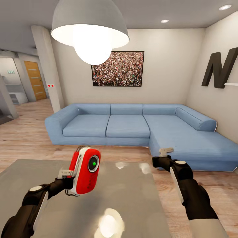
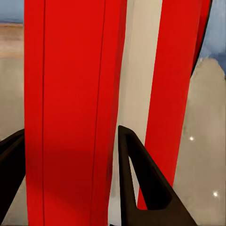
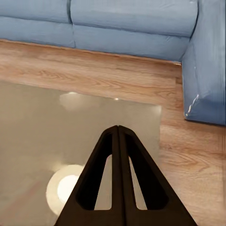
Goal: Turn on the radio receiver that's on the table in the living room.
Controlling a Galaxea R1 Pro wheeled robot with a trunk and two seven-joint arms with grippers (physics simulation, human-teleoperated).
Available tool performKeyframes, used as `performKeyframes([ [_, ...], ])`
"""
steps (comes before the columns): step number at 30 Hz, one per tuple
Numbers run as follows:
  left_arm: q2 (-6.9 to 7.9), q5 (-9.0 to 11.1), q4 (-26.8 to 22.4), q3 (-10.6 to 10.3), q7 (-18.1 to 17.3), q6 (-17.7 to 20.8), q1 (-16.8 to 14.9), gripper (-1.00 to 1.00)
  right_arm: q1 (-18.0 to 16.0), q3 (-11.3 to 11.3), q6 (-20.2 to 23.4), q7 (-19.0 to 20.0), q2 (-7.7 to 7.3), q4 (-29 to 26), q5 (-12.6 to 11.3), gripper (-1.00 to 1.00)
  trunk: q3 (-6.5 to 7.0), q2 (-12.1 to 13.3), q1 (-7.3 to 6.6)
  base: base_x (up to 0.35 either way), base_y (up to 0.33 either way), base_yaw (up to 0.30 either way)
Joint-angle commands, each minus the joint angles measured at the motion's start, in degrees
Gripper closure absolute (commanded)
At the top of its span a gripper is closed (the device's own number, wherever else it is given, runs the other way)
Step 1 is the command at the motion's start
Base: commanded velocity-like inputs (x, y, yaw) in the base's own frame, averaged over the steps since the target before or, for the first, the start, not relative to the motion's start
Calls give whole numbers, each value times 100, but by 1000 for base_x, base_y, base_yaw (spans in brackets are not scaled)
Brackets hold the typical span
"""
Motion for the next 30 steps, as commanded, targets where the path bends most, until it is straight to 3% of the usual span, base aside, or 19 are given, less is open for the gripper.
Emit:
performKeyframes([
  [1,-5,36,5,6,110,14,-8,100,0,-21,2,-1,0,-10,-4,100,1,0,0,0,0,0],
  [5,-43,39,0,0,645,63,-17,100,0,-52,5,-3,-8,-30,-4,100,1,0,0,0,0,0],
  [9,-111,39,-69,-3,859,92,-24,100,0,-89,79,-3,-13,-36,-4,100,1,0,0,0,0,0],
  [17,-148,38,-712,-13,915,768,-28,100,0,-168,518,5,-10,-345,-4,100,1,0,0,0,0,0],
  [22,-250,32,-831,-26,924,883,-38,100,0,-178,785,5,-9,-529,-4,100,1,0,0,0,0,0],
  [30,-256,30,-946,-32,923,1188,-54,100,0,-184,805,12,-11,-608,-7,100,1,0,0,0,0,0],
])
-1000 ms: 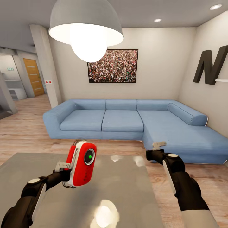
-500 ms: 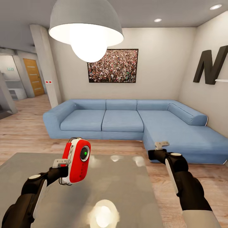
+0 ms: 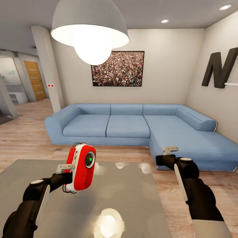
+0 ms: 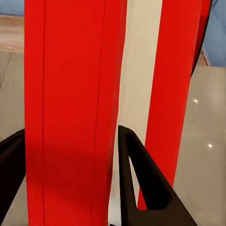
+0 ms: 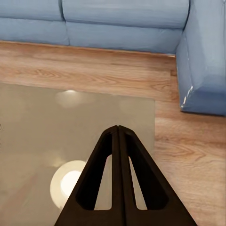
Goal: Turn on the radio receiver that's on the table in the living room.
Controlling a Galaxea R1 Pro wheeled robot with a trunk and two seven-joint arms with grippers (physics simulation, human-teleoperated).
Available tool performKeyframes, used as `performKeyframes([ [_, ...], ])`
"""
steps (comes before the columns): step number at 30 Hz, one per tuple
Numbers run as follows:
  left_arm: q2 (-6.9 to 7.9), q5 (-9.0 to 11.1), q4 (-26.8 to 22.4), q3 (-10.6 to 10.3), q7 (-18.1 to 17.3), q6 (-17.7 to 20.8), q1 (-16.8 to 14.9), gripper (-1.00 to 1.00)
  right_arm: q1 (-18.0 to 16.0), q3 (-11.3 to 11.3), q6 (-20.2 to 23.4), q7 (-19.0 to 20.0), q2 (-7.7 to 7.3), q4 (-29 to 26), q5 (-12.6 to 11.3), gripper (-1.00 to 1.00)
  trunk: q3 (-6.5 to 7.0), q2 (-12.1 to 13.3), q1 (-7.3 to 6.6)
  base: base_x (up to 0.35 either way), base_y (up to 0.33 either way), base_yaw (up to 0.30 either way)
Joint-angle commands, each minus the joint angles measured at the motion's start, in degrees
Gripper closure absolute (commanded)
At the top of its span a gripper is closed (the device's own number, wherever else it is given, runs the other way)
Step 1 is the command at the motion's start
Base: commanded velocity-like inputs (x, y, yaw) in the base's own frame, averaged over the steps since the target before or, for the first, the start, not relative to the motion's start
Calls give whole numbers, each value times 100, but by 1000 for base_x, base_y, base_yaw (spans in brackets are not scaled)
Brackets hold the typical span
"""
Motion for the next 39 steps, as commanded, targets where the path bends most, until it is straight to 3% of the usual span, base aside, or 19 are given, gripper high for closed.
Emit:
performKeyframes([
  [1,0,41,-5,-2,0,8,-1,100,0,-27,0,1,0,-22,-2,100,0,0,0,0,0,0],
  [6,0,41,-45,-7,1,14,-1,100,0,-273,121,9,-2,-136,-12,100,0,0,0,0,0,0],
  [17,0,45,-54,-16,0,33,-1,100,0,-294,193,10,-6,-167,-7,100,0,0,0,0,0,0],
  [20,-8,34,-101,-80,7,595,-6,100,0,-288,195,9,-1,-168,-8,100,0,0,0,0,0,0],
  [23,-9,36,-110,-177,111,906,-77,100,0,-282,200,9,1,-168,-6,100,0,0,0,0,0,0],
  [24,-9,37,-108,-207,202,952,-110,100,0,-280,201,10,1,-168,-6,100,0,0,0,0,0,0],
  [25,-18,40,-96,-364,479,1012,-159,100,0,-277,214,8,1,-168,-6,100,0,0,0,0,0,0],
  [28,-47,41,-78,-577,733,1116,-181,100,0,-275,269,6,1,-168,-6,100,0,0,0,0,0,0],
  [39,-53,41,-98,-631,799,1231,-186,100,0,-259,287,1,1,-168,-2,100,0,0,0,0,0,0],
])
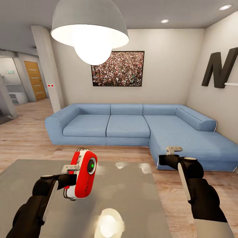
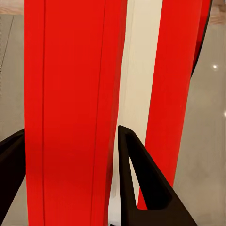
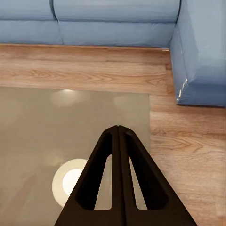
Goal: Turn on the radio receiver that's on the table in the living room.
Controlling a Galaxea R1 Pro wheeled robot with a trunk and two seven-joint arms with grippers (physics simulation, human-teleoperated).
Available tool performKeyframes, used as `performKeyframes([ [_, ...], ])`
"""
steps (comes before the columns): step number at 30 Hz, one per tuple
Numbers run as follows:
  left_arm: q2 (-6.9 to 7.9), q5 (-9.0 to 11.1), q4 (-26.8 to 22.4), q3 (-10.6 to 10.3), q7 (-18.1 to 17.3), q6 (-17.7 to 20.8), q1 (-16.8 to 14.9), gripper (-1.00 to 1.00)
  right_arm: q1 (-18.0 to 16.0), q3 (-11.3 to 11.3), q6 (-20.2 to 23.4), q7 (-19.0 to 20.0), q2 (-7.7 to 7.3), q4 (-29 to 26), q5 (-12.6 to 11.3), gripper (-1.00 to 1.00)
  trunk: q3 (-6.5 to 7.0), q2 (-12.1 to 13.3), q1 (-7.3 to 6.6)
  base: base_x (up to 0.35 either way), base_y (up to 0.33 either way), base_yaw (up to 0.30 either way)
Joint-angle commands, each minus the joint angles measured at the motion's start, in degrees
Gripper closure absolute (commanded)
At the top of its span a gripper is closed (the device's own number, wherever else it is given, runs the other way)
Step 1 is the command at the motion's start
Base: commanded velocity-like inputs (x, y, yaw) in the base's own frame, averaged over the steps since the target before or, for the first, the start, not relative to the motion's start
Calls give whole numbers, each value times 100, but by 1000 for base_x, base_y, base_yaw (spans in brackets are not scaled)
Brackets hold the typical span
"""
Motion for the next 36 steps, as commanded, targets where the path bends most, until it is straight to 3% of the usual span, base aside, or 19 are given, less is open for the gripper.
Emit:
performKeyframes([
  [1,0,27,0,-3,0,2,-1,100,0,0,1,0,0,0,1,100,0,0,0,0,0,0],
  [36,34,19,233,-20,10,94,-1,100,0,9,10,-18,15,50,120,100,0,0,0,0,0,0],
])
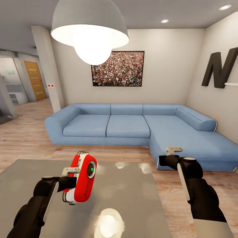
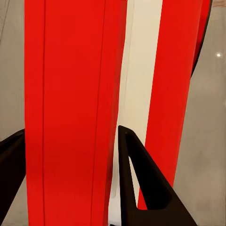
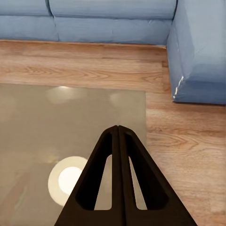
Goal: Turn on the radio receiver that's on the table in the living room.
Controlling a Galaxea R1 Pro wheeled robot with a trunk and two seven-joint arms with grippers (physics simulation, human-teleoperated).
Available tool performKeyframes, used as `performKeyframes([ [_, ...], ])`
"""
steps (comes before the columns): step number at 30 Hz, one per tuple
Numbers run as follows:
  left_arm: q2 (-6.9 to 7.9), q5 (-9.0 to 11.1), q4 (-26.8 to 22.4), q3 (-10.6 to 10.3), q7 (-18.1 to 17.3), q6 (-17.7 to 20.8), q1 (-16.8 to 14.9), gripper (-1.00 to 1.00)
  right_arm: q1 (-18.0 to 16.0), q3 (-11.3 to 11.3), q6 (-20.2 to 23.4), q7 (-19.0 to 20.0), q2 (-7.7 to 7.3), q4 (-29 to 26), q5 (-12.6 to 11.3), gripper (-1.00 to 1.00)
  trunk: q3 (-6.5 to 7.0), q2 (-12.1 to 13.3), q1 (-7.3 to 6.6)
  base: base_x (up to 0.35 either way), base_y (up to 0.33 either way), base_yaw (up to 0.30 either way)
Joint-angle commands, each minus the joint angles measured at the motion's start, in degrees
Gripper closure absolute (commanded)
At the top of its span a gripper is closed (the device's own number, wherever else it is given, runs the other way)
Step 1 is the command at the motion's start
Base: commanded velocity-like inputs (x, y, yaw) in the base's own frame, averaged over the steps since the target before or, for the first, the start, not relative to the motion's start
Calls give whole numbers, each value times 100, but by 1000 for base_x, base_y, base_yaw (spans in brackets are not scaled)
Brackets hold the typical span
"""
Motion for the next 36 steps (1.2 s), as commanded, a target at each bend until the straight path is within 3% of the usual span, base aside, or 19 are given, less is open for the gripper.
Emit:
performKeyframes([
  [1,0,30,19,-1,-1,2,-1,100,0,0,-1,0,-1,2,0,100,1,0,0,0,0,0],
  [13,1,24,239,-1,-1,-7,-1,100,9,0,-11,-222,5,119,35,100,1,0,0,0,0,0],
  [31,27,13,497,-1,-1,-7,-1,100,16,0,-16,-246,12,155,35,100,1,0,0,0,0,0],
  [33,45,-43,514,-1,-1,-7,-1,100,17,0,-16,-246,12,159,35,100,1,0,0,0,0,0],
  [36,68,-307,546,-1,-4,-7,-1,100,17,0,-16,-246,12,161,34,100,1,0,0,0,0,0],
])
